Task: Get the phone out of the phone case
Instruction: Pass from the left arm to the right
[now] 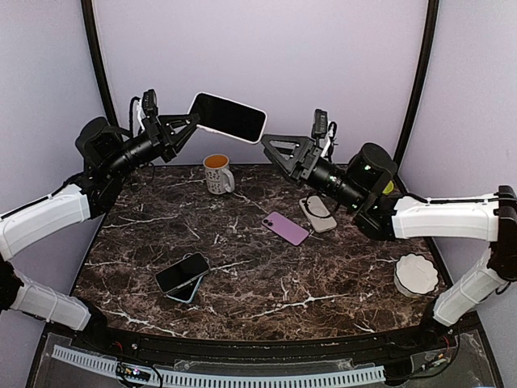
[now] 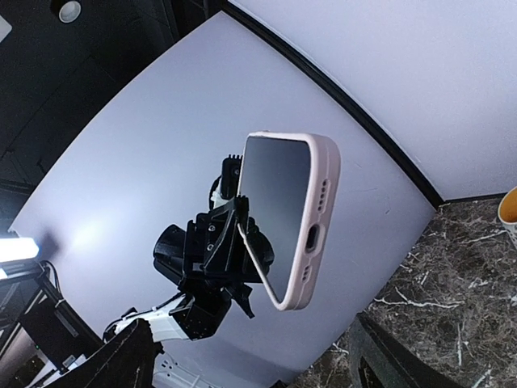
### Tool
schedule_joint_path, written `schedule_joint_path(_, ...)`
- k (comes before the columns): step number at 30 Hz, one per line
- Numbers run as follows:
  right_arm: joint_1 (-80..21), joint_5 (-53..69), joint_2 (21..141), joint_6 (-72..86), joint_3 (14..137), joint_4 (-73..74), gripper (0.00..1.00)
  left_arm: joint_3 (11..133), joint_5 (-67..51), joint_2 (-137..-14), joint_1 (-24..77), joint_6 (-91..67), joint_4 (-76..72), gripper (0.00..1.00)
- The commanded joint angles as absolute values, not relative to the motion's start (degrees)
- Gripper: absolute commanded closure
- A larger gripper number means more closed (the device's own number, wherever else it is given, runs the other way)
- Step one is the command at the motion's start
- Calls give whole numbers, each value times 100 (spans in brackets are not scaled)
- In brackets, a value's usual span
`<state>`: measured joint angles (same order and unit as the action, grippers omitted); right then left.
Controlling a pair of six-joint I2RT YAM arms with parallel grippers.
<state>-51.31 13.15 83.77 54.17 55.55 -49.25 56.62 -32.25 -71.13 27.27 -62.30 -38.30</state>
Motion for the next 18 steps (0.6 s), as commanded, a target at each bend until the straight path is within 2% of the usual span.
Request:
schedule_joint_path(1,-5106,1240,8784,5919,5937,-5829,18,5766,-3109,-7097,2856,-6537,-4692,100)
schedule_joint_path(7,-5122,1095,9080,6029,6243,-6123,24,5671,-2914,-7110,3028,-6541,-4732,100)
schedule_joint_path(12,-5140,1001,9255,6121,6399,-6275,42,5644,-2837,-7141,3104,-6482,-4737,100)
schedule_joint_path(18,-5163,1045,9354,6172,6571,-6238,57,5601,-2741,-7162,3147,-6348,-4680,100)
